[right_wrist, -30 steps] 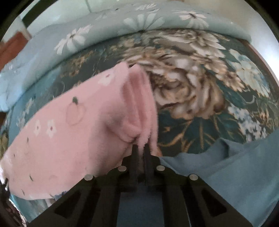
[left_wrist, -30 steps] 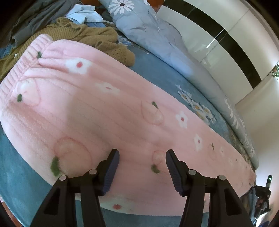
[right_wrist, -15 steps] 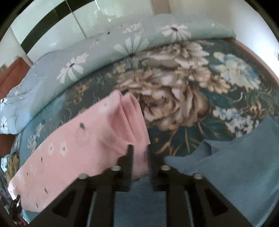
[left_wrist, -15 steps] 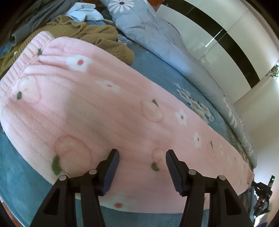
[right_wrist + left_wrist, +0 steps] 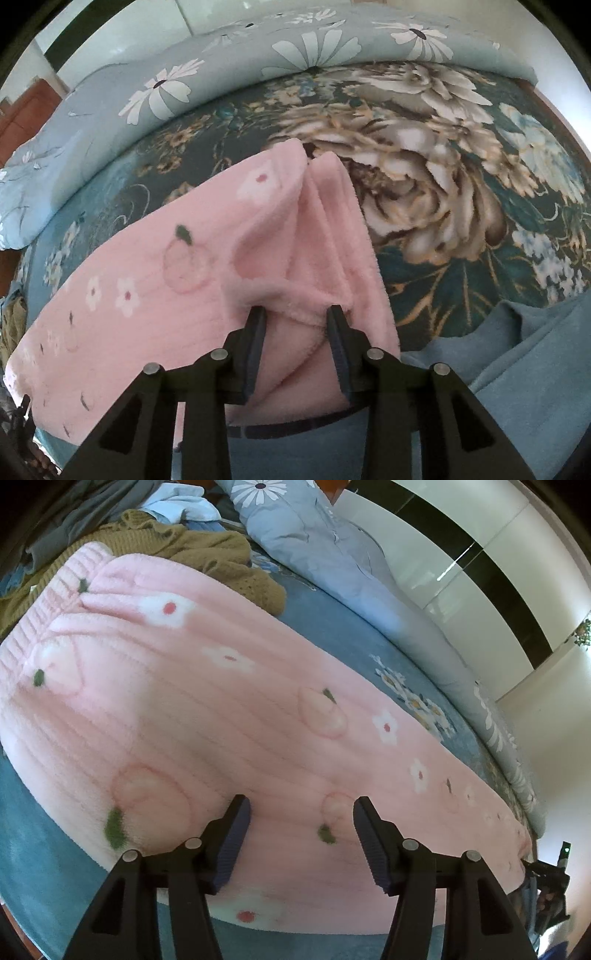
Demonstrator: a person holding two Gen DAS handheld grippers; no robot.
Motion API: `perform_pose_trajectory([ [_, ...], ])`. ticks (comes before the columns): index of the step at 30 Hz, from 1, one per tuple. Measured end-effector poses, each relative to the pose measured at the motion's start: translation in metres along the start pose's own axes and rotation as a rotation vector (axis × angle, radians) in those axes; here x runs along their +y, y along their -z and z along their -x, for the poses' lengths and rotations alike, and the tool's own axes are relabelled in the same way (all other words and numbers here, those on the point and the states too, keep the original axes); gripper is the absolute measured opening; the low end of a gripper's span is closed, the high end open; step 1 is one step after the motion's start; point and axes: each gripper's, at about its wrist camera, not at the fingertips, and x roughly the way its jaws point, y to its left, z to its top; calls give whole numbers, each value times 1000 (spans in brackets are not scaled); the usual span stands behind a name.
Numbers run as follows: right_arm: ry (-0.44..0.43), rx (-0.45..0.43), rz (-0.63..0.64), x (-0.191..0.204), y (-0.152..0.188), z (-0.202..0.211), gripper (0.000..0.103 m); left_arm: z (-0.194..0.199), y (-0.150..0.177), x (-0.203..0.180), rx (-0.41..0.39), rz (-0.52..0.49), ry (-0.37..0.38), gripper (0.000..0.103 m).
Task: Fold clothes
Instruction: 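Grasp the end of the pink strip with the right gripper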
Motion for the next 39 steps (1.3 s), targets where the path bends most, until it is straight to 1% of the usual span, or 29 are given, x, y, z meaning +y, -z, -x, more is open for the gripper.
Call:
perform_pose_trajectory([
  [1,-2,2,-4,0,1,0,17,-1,0,-1,0,-3,-2,63],
  [2,-6,-1,-7,0,2,1,9,-1,0,-1,0,-7,-3,63],
  [5,-25,-34,-22,-4,5,12,8,2,-1,3,6,-10,11,63],
  [7,-37,-69,-67,-15,6,23,7,4,-3,7,10,-3,28,63],
  [9,-36,-86,-102,-28,8,32,7,5,-3,10,9,4,41,63],
  [14,-62,-70,-154,-48,14,36,7,3,-1,7,6,-10,29,63],
  [19,-65,-87,-202,-51,13,40,8,6,0,10,9,-12,40,63],
  [21,-53,-117,-213,-51,10,47,12,6,0,10,8,-8,42,63],
  [23,-9,-155,-211,-52,7,56,13,5,1,10,7,-8,40,63],
  [24,-4,-179,-215,-54,4,60,17,4,1,8,6,-11,34,63],
  [25,-25,-199,-223,-55,2,63,29,3,1,7,5,-15,26,63],
  [26,-60,-214,-230,-57,1,65,39,2,0,6,3,-18,19,63],
  [27,-101,-221,-238,-58,-1,65,59,1,1,5,1,-21,13,63],
  [28,-144,-217,-240,-58,-3,62,66,1,1,4,0,-25,9,64],
  [29,-167,-206,-232,-56,-5,57,68,1,1,3,-2,-29,5,65],
  [30,-174,-190,-218,-52,-8,52,71,1,1,3,-2,-32,3,65],
  [31,-166,-172,-200,-48,-10,46,71,1,1,3,-2,-34,2,65],
  [34,-90,-107,-139,-33,-16,25,71,4,0,6,0,-33,8,65],
  [36,-14,-60,-118,-32,-17,13,71,5,0,10,2,-29,17,65],
  [37,12,-44,-124,-34,-17,8,71,6,0,11,3,-30,22,65],
  [39,31,-24,-175,-48,-15,4,71,6,1,12,1,-32,23,65],
])
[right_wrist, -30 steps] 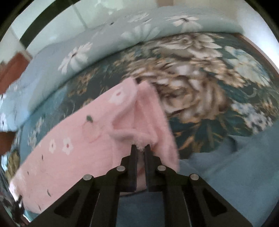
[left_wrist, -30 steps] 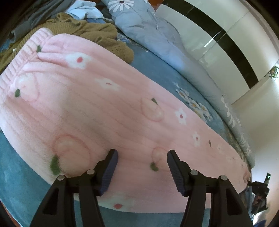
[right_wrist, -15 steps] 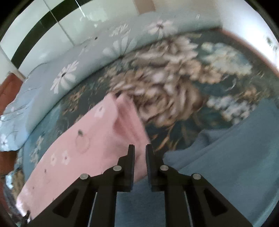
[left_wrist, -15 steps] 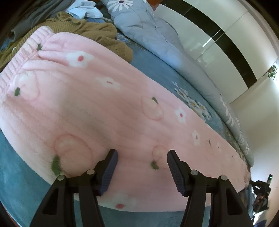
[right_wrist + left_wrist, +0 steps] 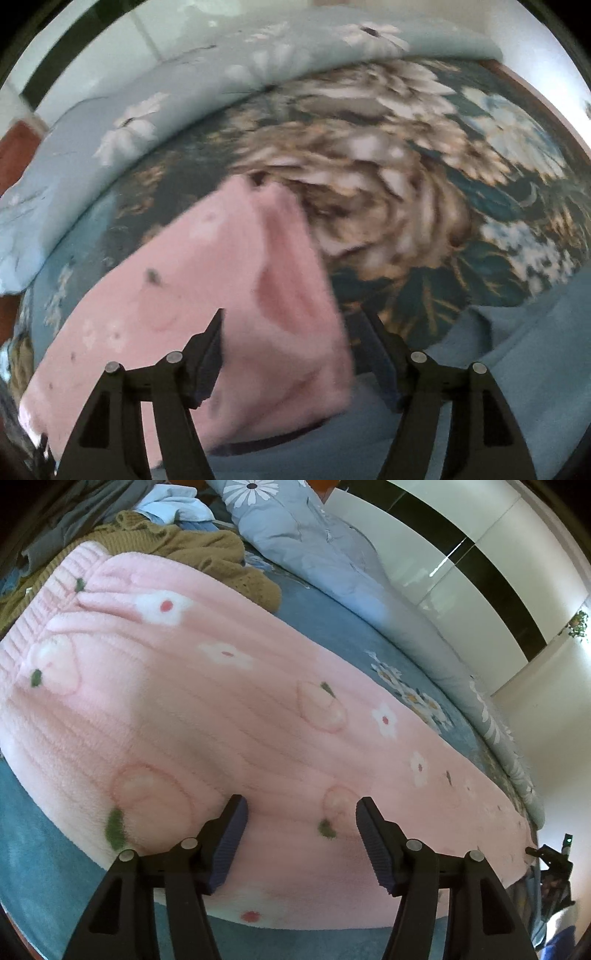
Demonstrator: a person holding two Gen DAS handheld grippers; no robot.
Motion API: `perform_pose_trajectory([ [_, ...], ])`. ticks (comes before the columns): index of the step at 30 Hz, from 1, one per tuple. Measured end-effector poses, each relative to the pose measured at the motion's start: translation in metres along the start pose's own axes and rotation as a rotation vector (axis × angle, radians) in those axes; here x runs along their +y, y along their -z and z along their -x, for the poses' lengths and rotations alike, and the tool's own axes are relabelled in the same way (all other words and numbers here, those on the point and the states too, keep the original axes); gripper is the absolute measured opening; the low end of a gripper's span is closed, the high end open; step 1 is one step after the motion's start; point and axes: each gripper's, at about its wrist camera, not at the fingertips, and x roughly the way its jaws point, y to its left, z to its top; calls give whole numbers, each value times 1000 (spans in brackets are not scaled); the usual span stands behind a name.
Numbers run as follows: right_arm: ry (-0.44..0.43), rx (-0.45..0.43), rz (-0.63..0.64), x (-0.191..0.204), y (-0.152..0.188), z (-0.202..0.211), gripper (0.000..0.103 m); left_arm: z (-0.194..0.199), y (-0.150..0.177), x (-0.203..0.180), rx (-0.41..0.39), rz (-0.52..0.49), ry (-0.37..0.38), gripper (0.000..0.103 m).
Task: Fold clothes
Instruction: 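Grasp the end of the pink strip with the right gripper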
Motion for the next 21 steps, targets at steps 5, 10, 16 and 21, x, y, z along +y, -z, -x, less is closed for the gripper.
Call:
perform_pose_trajectory([
  [5,-108,52,-81,-27,0,-6,71,-3,2,-5,-9,-6,-20,67],
  [10,-114,55,-66,-23,2,-5,71,-2,2,-5,-8,-15,-21,68],
  [16,-192,67,-75,-20,2,-3,36,-3,1,-5,-9,-3,-17,68],
  [21,-165,91,-37,-4,5,-7,20,-3,1,-4,-11,11,0,68],
])
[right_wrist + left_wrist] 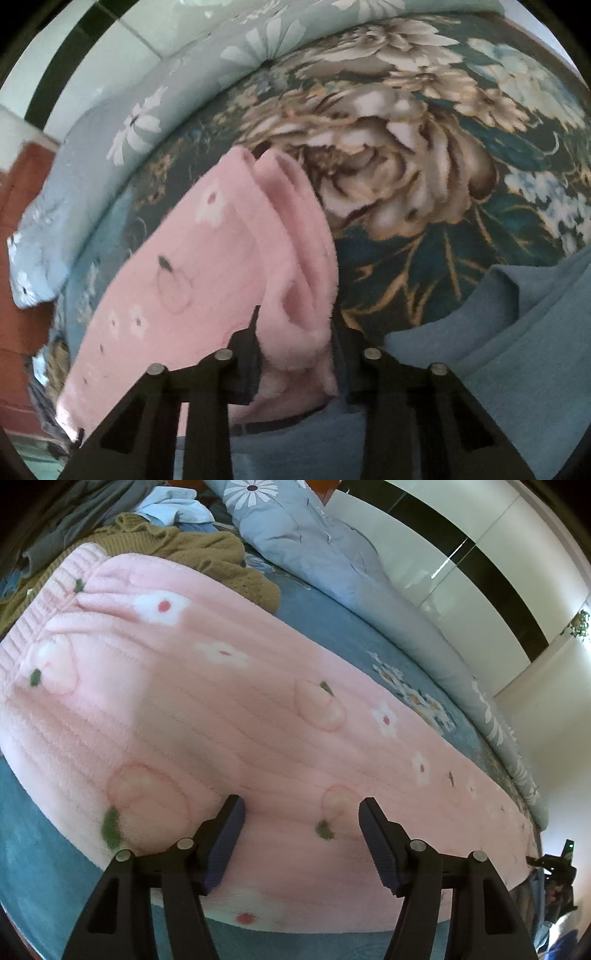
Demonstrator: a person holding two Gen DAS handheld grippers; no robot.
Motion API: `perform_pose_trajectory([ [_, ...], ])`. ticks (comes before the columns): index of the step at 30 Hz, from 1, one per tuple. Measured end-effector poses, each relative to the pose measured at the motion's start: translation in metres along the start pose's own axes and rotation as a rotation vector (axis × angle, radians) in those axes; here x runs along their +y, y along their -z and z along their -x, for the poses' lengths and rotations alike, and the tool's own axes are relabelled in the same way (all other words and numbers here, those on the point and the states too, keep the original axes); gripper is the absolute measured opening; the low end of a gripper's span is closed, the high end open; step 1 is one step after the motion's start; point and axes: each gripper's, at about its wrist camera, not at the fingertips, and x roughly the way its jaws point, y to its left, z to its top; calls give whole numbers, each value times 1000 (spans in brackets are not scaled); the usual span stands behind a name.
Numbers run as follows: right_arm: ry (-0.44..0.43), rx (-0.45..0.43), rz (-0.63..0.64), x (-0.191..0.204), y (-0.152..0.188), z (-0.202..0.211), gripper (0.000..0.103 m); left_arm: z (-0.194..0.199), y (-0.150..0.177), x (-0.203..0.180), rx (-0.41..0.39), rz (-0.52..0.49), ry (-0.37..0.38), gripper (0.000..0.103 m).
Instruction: Fold clothes
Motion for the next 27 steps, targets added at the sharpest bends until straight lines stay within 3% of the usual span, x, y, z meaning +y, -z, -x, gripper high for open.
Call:
perform_pose_trajectory([
  [2,-15,-16,-12,4,1,4,14,0,0,3,-3,12,17,68],
  [7,-22,-118,29,42,4,40,13,3,-1,7,4,15,46,68],
  [11,-74,-211,183,117,15,81,13,10,-2,12,0,33,83,68],
  [16,-266,-263,362,217,42,118,13,28,-1,27,-21,70,130,68],
  [20,-362,-264,494,297,77,123,13,43,-1,47,-45,100,142,68],
  [27,-361,-188,787,420,184,74,13,63,-2,85,-70,165,148,68],
])
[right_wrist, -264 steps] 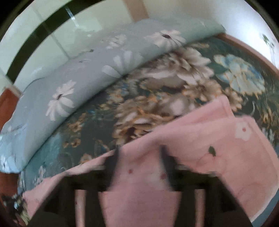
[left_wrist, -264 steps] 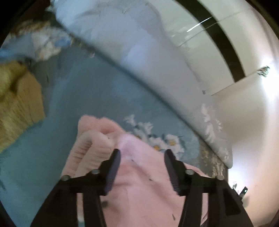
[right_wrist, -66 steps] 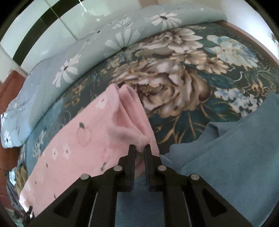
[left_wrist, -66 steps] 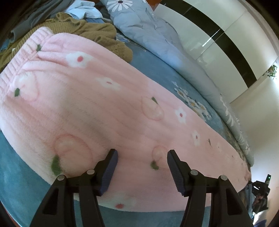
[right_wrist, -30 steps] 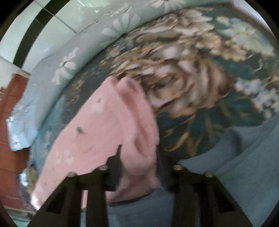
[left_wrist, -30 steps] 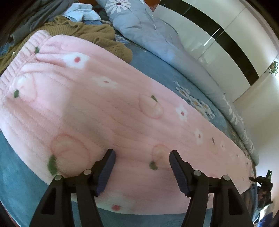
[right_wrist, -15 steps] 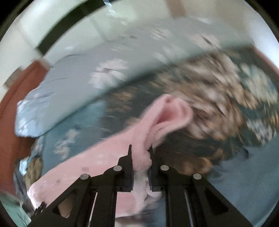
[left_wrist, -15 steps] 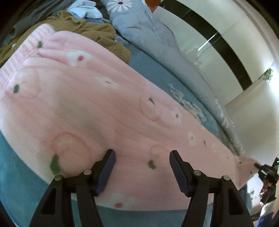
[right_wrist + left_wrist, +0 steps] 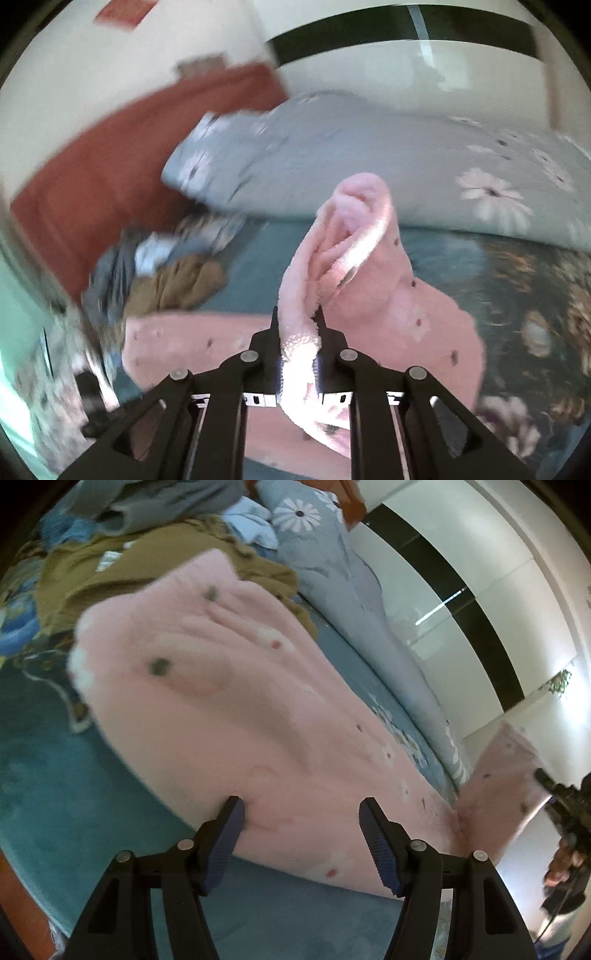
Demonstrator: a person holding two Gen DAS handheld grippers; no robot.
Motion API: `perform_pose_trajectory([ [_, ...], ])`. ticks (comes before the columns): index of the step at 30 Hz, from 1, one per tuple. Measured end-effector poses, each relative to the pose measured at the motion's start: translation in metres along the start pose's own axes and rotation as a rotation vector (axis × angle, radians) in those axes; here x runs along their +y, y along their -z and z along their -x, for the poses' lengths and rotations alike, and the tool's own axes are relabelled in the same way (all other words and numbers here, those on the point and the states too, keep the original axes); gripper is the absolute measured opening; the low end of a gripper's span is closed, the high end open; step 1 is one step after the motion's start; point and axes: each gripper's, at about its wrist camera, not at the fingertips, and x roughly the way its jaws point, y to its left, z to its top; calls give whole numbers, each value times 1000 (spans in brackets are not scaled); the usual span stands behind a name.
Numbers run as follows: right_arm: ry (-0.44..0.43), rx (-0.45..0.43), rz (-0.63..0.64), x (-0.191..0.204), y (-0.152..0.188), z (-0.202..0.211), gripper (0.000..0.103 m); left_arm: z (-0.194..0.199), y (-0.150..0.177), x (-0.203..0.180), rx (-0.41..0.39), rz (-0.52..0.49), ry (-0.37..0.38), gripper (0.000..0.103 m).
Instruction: Fold clothes
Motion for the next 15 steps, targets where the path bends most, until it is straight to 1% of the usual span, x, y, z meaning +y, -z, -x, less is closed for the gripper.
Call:
perform_pose_trajectory([
  [2,-16,60,70,35,17,-31,13,2,0,9,-6,25,4,68],
  [5,-26,148,146,73,48,-68,13,3,0,20,-7,54,13,68],
  [7,-8,191,192,90,69,-85,13,3,0,25,-7,65,18,69],
  [9,29,235,237,104,89,-101,13,1,1,26,-6,71,25,69],
  [12,65,249,286,115,105,-111,17,-3,1,24,-7,71,26,69],
  [14,49,244,298,123,112,-112,25,-6,1,20,-7,69,23,69],
  [15,40,241,305,128,116,-113,32,-8,1,18,-7,68,22,69],
])
